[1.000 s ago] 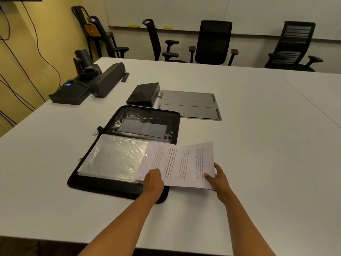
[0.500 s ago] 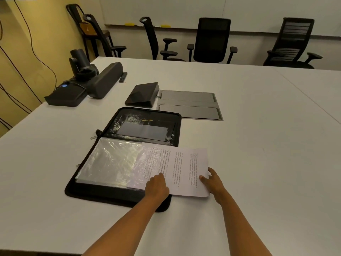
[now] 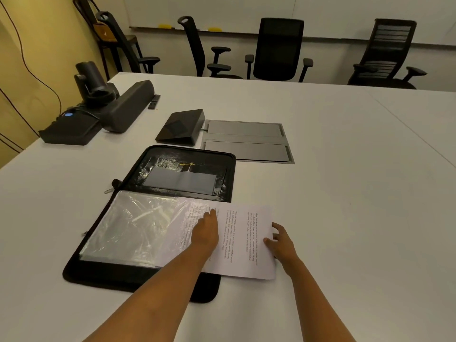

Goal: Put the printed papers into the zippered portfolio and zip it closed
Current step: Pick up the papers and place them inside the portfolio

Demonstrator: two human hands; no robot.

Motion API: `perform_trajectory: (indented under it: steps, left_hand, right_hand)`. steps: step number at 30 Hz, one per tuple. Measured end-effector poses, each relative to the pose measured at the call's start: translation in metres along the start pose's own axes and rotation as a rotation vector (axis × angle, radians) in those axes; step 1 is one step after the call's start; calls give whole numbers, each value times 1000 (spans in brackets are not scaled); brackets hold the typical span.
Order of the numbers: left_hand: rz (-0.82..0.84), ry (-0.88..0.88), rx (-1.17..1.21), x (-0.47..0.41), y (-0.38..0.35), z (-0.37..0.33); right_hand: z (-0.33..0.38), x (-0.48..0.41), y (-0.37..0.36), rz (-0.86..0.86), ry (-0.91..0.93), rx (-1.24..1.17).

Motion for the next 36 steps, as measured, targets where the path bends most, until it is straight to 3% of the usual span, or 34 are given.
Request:
perform_trajectory:
  steps: [12, 25, 31, 36]
  left_hand:
    - [20, 43, 23, -25, -11, 1]
    - [23, 62, 30, -22, -14, 5]
    - [-97, -145, -83, -11, -5, 18]
    - [-107, -161, -162, 10, 3, 63]
  right_hand:
    - [6, -12, -9, 114, 20, 115]
    - [33, -6, -68, 298, 60, 204]
    - [25, -6, -65, 223, 28, 126]
    - [18, 0, -66, 82, 32, 57]
Point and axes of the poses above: each hand's wrist, its own x-axis away from the middle knuckle, its own y-axis out of the back of the hand, z = x × y, the point moved 3 cm from there along -x, towards the middle knuckle, and after that the axes turned 6 degrees about -y, right-handed, at the moved point
